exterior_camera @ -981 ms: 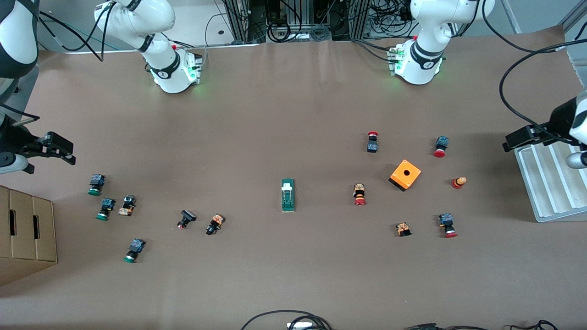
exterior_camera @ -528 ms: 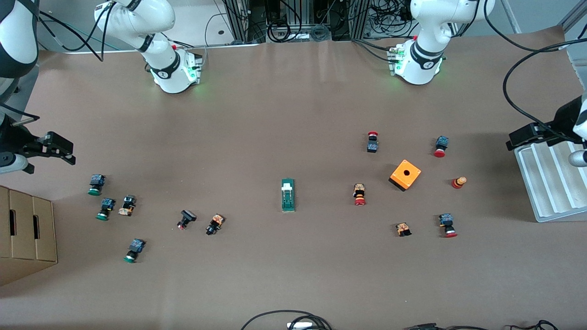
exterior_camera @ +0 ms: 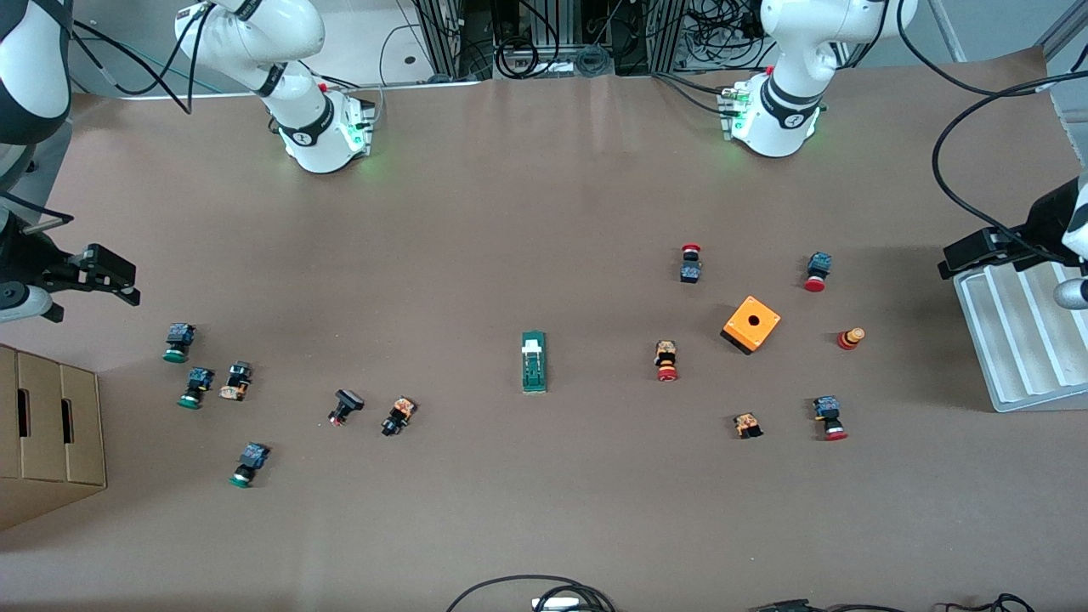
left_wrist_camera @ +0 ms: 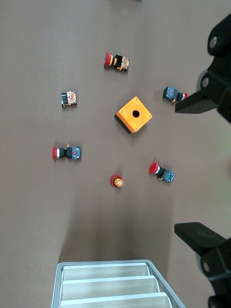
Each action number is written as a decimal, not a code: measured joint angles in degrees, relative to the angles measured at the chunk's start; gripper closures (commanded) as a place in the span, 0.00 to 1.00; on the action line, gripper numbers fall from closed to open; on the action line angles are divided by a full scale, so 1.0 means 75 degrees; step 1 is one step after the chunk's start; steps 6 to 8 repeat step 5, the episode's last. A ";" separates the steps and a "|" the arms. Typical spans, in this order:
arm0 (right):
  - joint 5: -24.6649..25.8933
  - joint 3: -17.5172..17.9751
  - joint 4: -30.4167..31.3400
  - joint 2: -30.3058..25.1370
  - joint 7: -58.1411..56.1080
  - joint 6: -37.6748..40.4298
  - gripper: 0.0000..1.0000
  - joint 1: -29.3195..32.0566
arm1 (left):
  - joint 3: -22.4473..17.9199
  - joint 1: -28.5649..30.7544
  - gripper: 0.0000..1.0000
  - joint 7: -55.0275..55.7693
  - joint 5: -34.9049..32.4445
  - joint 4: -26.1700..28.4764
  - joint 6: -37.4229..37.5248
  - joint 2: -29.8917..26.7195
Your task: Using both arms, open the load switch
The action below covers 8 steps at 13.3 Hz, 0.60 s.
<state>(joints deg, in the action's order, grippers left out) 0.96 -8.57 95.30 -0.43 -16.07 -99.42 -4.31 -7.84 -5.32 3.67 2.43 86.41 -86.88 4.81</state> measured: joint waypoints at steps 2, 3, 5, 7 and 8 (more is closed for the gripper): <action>0.0000 0.0000 0.0000 0.0000 0.0008 0.0000 0.00 0.0000 | 0.0072 0.0088 0.00 -0.0005 0.0000 0.0000 -0.0001 0.0000; -0.0001 0.0000 0.0000 0.0000 0.0019 0.0000 0.00 0.0000 | 0.0153 0.0169 0.00 -0.0010 0.0000 0.0000 -0.0002 0.0000; -0.0035 -0.0003 0.0000 0.0000 0.0048 0.0000 0.00 0.0001 | 0.0271 0.0281 0.00 -0.0013 0.0000 0.0000 -0.0019 0.0000; -0.0035 -0.0003 0.0000 0.0000 0.0048 0.0000 0.00 0.0001 | 0.0271 0.0281 0.00 -0.0013 0.0000 0.0000 -0.0019 0.0000; -0.0035 -0.0003 0.0000 0.0000 0.0048 0.0000 0.00 0.0001 | 0.0271 0.0281 0.00 -0.0013 0.0000 0.0000 -0.0019 0.0000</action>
